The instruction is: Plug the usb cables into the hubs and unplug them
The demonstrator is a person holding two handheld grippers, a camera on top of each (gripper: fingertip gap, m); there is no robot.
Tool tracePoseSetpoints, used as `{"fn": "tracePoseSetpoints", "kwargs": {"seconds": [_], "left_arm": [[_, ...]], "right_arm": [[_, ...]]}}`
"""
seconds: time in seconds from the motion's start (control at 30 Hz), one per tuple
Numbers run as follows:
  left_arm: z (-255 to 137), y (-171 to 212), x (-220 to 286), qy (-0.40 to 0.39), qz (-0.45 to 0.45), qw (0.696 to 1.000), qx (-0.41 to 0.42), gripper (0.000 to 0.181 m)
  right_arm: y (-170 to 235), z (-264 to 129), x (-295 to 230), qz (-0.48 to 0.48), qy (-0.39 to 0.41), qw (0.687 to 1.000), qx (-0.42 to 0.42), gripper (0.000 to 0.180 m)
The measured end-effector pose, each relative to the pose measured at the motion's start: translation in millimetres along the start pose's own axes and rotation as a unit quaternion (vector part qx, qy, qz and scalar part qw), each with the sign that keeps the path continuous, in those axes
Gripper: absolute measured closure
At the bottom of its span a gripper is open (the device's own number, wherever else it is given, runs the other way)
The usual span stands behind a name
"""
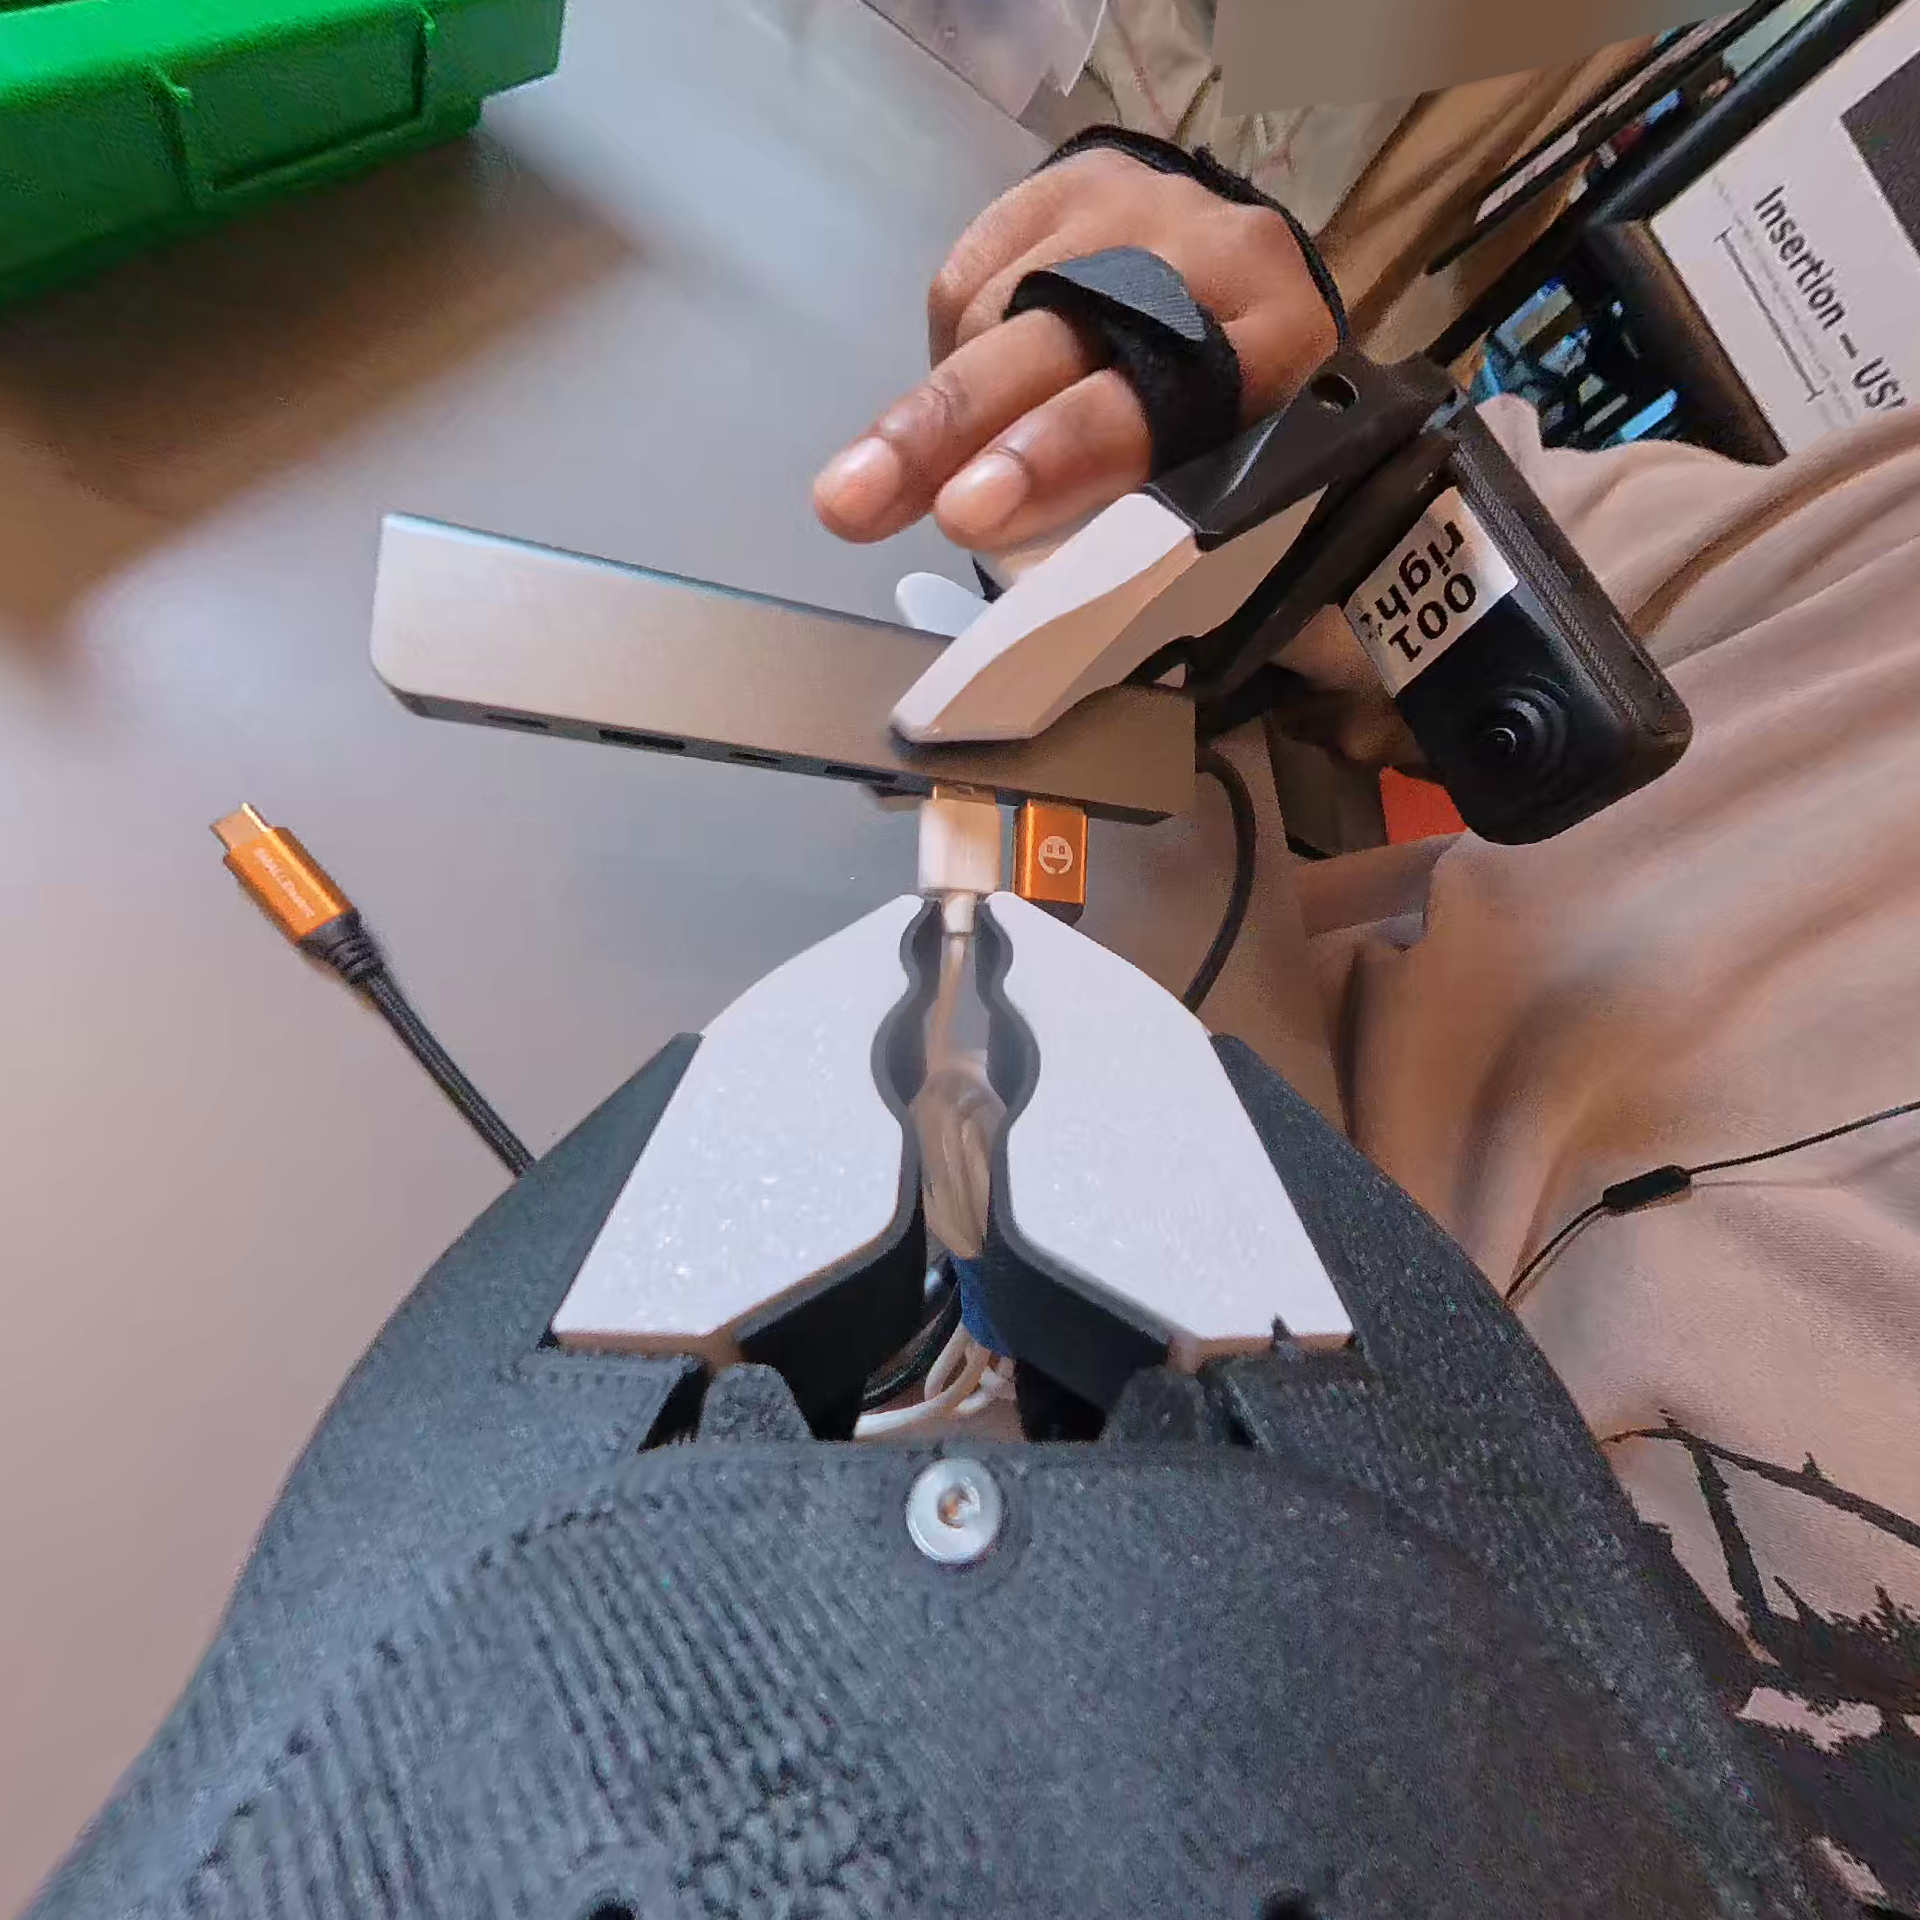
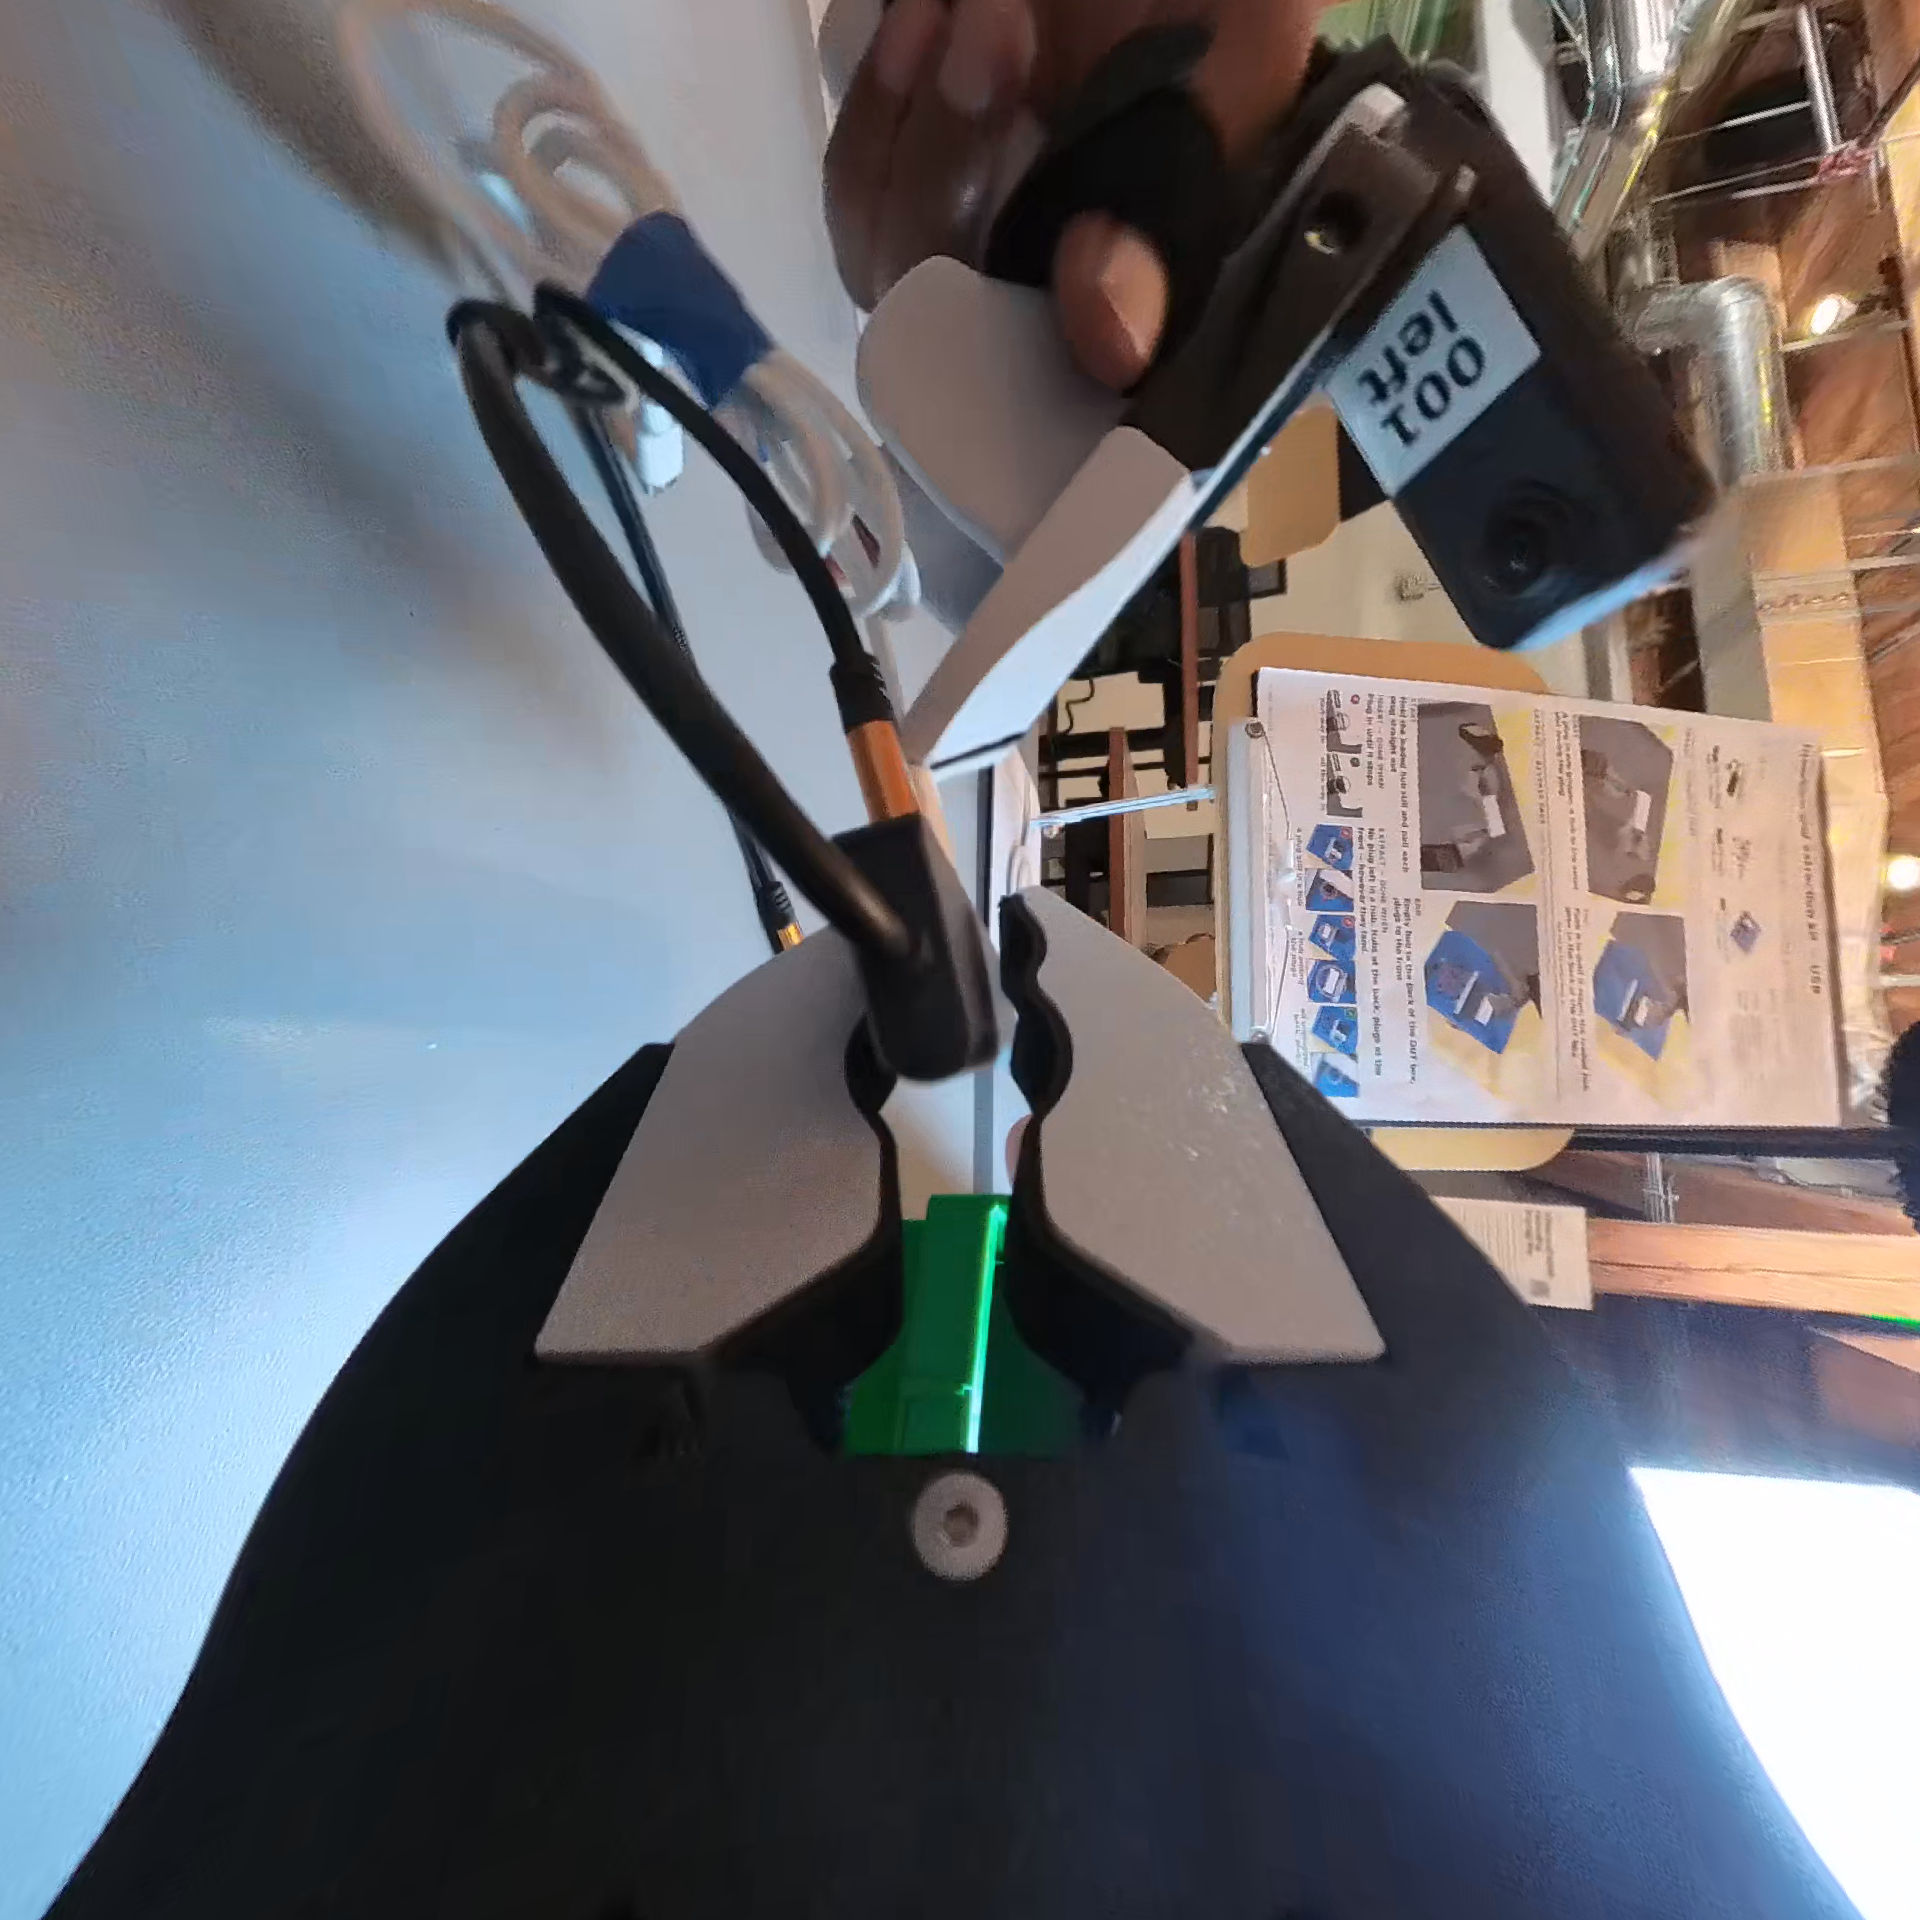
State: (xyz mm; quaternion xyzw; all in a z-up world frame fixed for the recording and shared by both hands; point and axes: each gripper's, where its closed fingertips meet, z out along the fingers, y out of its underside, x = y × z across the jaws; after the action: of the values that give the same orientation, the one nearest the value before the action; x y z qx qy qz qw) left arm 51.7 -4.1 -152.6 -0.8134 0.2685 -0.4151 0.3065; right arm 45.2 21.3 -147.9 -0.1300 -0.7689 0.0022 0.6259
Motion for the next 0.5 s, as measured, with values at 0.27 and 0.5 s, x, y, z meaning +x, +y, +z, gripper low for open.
{"fn": "tracePoseSetpoints", "kwargs": {"seconds": [0.27, 0.5], "left_arm": [[-22, -11, 14, 0.006, 0.026, 0.997, 0.073, 0.166], [-141, -41, 12, -0.182, 0.123, 0.927, 0.304, 0.153]], "right_arm": [[-8, -8, 11, -0.011, 0.01, 1.0, 0.006, 0.168], [46, -40, 112, 0.164, 0.072, 0.984, -0.012, 0.167]]}}
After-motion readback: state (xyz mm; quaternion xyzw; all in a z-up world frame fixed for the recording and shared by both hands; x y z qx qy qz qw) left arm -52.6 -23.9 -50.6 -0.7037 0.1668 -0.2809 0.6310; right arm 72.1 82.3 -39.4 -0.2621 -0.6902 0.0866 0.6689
